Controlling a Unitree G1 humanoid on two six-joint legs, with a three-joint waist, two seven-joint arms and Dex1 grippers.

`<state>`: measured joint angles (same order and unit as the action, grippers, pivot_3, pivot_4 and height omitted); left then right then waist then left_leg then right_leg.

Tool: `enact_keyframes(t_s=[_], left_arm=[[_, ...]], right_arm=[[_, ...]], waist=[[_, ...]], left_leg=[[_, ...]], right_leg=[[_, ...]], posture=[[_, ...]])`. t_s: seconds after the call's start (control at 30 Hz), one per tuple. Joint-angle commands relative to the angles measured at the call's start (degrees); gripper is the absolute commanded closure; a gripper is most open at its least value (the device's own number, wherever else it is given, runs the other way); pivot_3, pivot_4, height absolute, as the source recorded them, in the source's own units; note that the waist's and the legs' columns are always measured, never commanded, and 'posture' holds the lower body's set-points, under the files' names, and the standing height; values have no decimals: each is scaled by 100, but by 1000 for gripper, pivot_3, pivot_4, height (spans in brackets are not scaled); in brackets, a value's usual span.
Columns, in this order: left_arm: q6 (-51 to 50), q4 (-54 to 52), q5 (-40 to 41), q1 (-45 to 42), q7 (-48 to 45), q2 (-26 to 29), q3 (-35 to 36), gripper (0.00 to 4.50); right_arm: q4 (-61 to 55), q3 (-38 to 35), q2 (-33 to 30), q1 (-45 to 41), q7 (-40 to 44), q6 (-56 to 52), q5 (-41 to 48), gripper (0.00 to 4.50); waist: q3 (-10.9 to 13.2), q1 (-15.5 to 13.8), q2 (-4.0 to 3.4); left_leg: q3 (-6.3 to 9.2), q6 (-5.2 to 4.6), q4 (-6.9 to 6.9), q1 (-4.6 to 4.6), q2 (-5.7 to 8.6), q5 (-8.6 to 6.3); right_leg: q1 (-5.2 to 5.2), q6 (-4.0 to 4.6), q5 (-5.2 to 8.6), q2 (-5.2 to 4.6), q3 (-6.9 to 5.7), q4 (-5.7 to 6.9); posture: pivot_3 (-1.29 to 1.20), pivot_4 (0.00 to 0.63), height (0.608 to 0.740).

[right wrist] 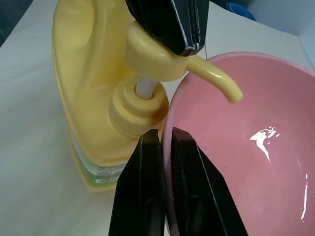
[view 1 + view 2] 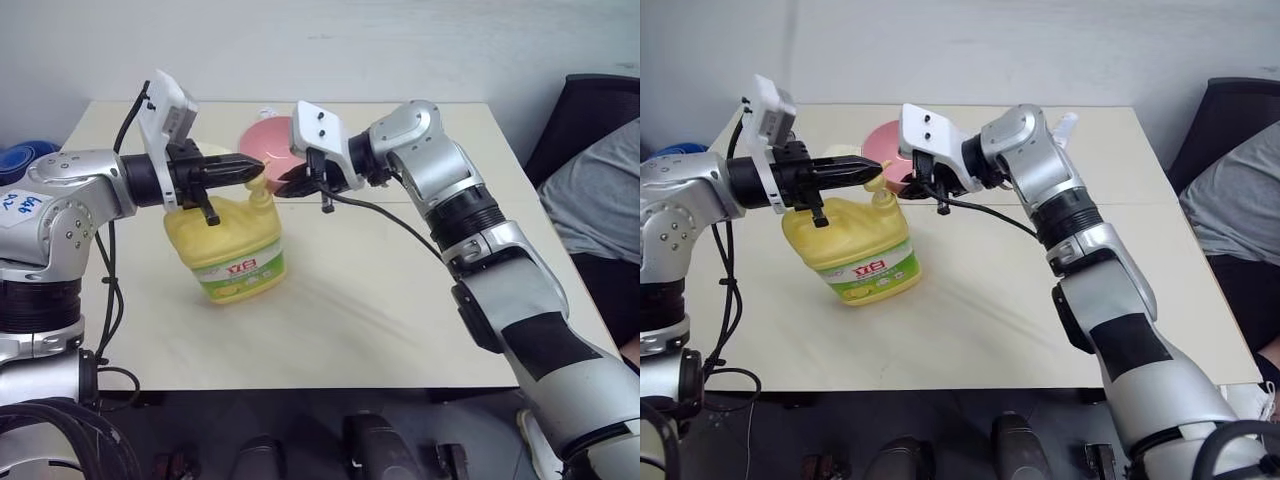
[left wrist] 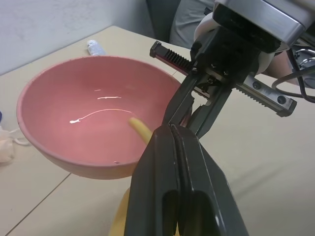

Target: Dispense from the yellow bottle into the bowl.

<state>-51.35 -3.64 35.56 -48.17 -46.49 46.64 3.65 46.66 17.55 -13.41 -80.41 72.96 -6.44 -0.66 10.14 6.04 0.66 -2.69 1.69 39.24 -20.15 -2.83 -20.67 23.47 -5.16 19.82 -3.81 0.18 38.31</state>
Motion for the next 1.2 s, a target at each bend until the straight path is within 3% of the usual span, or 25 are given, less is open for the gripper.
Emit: enact_keyframes(t_s=[0.03,0.43,0.63,0.77,0.93,1.1,1.2], left_arm=[[-332,344,-328,532,-36,-134,-642,4478],[-297,859,-503,779,44,-519,-735,4478],[-233,919,-569,780,44,-648,-759,4478],[64,759,-400,680,-41,-635,-354,4478],[1310,848,49,220,-279,-827,897,4478],[1689,706,566,81,-735,-619,1650,4478],[1455,414,844,444,-1201,-253,1796,4478]], right_arm=[[-55,-182,40,-225,-47,100,62,4500],[-62,-195,67,-198,-31,115,67,4500],[-42,-228,92,-203,-62,148,43,4500],[-32,-246,69,-190,-108,194,37,4500],[-3,-320,-76,-130,-174,281,27,4500],[28,-453,-334,27,-192,327,-9,4500],[26,-499,-610,167,-227,372,-42,4500]], waist=[[-8,-6,-2],[-68,-97,-27],[-71,-128,-28],[-72,-126,-27],[-61,-125,-26],[-55,-99,-17],[-55,-29,-18]], left_leg=[[0,0,0,1,0,0],[0,0,-1,20,2,0],[0,-5,-28,97,1,-5],[2,-5,-28,96,0,-5],[2,-4,-27,76,-1,-4],[10,1,0,-54,-1,1],[15,1,0,-111,5,1]], right_leg=[[-1,0,0,0,0,0],[-19,0,0,-2,2,1],[-105,0,0,-2,-1,-39],[-103,0,0,-2,-2,-38],[-85,0,0,-2,-4,-39],[41,-8,-4,-2,-11,-24],[95,-9,-5,-10,-30,-12]], posture=[[0,150,740],[0,150,740],[0,150,740],[0,150,740],[0,150,740],[0,150,740],[0,150,740]])
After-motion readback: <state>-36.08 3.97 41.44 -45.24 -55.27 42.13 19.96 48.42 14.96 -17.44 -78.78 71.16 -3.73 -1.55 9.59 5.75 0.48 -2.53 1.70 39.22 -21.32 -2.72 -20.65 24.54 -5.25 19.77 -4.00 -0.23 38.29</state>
